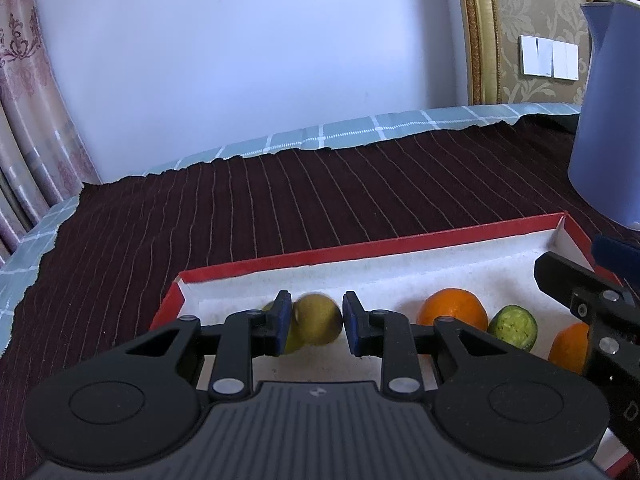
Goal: Organize fruits
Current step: 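Open the right gripper releasing the lime while the left releases the tan fruit into the tray, then withdraw both tools from the tray toward the green tomato and brown nut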
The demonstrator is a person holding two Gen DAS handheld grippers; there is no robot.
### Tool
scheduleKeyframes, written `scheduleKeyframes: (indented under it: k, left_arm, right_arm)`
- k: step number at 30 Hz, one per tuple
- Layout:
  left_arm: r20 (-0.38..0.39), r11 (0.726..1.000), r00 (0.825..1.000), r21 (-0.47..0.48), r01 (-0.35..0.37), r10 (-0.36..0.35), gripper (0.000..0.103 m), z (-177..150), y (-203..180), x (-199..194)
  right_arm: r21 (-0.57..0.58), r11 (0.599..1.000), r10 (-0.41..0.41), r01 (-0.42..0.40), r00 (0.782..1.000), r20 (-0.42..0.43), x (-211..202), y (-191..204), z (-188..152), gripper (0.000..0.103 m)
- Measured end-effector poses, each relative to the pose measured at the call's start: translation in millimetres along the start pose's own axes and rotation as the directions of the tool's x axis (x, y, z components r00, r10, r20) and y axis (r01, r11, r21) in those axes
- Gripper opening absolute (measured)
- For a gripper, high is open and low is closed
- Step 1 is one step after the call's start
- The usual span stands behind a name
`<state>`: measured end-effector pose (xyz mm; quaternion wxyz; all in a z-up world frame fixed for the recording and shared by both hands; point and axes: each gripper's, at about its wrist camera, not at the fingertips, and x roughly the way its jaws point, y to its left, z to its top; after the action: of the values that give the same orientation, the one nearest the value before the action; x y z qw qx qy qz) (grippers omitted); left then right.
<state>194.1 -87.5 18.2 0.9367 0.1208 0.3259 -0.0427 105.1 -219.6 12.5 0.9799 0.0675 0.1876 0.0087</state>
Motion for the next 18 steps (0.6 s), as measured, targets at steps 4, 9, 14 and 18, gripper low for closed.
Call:
scheduleKeyframes:
  k: [4,9,14,18]
  left_arm:
    - [0.002,1.000,1.000,0.004,-0.010,0.010,0.027,-0.4,-0.1,-0.7]
    - [-0.005,1.000,1.000,-0.017,-0.002,0.002,0.027,-3.1,5.3,-3.9]
    - [-0.022,1.000,1.000,-0.029,0.003,-0.003,0.027,-10.1,10.6,-6.0]
    - [-0.028,0.999,1.000,-0.042,0.003,-0.004,0.027,-17.1,16.0,-11.0]
  right_arm:
    - [-0.006,1.000,-0.004,0.004,1.000,0.006,-1.9,-0.1,-1.2,0.047]
    - [-0.009,1.000,-0.011,0.011,1.000,0.013,-4.4,-0.1,-2.3,0.057]
    - [-0.014,1.000,-0.016,0.017,1.000,0.022,-7.9,1.2,-3.2,0.071]
    - [-0.017,1.000,-0.014,0.014,1.000,0.024,-10.3,2.5,-4.3,0.079]
